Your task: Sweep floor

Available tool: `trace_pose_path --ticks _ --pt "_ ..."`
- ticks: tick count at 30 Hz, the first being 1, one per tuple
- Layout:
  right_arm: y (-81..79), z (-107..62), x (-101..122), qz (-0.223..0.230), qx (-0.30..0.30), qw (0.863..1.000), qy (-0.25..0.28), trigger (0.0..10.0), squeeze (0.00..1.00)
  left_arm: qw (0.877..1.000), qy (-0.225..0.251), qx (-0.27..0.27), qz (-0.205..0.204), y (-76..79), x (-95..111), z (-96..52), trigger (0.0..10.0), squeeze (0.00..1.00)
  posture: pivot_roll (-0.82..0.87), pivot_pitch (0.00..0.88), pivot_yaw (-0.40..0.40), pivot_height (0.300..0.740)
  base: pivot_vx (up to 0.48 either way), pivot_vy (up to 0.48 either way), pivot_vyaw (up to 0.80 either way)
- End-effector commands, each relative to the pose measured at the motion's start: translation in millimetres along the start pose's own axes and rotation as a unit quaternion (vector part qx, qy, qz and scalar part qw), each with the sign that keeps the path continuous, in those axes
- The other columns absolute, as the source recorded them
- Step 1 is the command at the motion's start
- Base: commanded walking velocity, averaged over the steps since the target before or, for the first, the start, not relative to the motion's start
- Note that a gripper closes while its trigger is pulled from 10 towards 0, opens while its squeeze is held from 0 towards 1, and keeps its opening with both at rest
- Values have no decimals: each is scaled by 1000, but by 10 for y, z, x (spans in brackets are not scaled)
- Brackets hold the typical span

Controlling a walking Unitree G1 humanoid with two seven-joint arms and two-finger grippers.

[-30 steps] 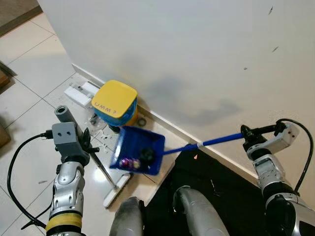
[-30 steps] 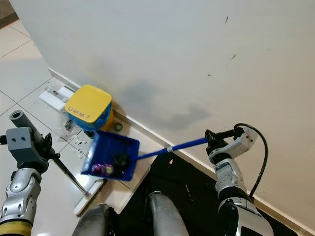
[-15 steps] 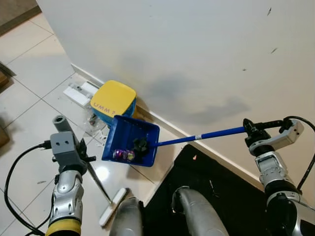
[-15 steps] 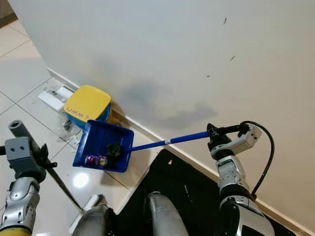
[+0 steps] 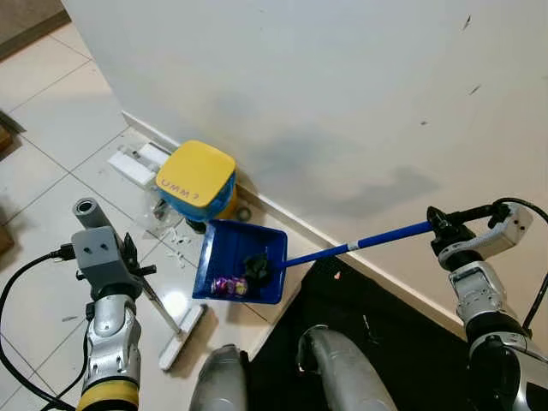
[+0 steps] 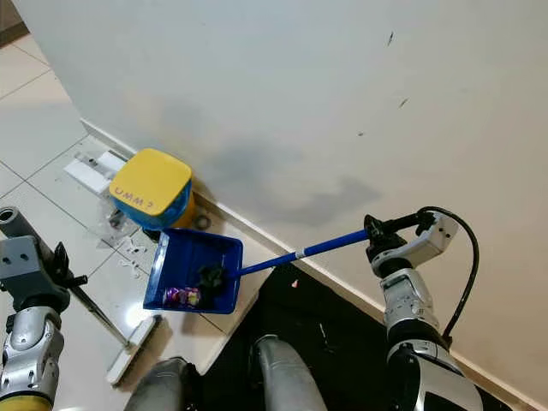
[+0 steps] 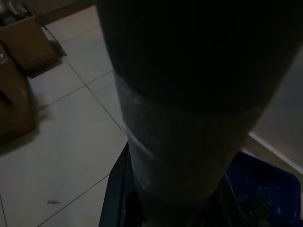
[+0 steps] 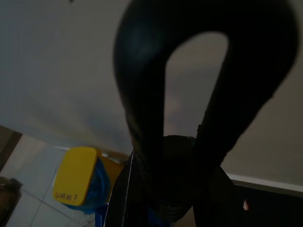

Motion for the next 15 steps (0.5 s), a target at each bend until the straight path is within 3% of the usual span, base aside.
trace_pose_path --ticks 1,5,15 --pt "52 6 101 0 -18 999 26 10000 0 1000 13 -21 7 124 21 10 10000 0 115 70 -35 740 0 0 0" --pt "20 15 85 -18 -22 999 25 10000 0 999 10 -31 2 200 9 27 10000 0 112 69 -36 740 0 -219 0" --pt "-110 24 -71 -61 -40 997 10 10000 0 999 8 -48 -6 337 -16 61 10000 0 104 71 -39 740 0 -480 0"
Point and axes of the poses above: a point about 5 cm out from each wrist's last joint towards the gripper, its own z axis pointing out of the wrist towards the gripper, its own x axis along the axis of the wrist's last joint, y = z × x, the point moved 2 cm from there along z, pointing out of the wrist towards the gripper, and after that the axes turned 9 degrees about -z, right-handed, at the moved point
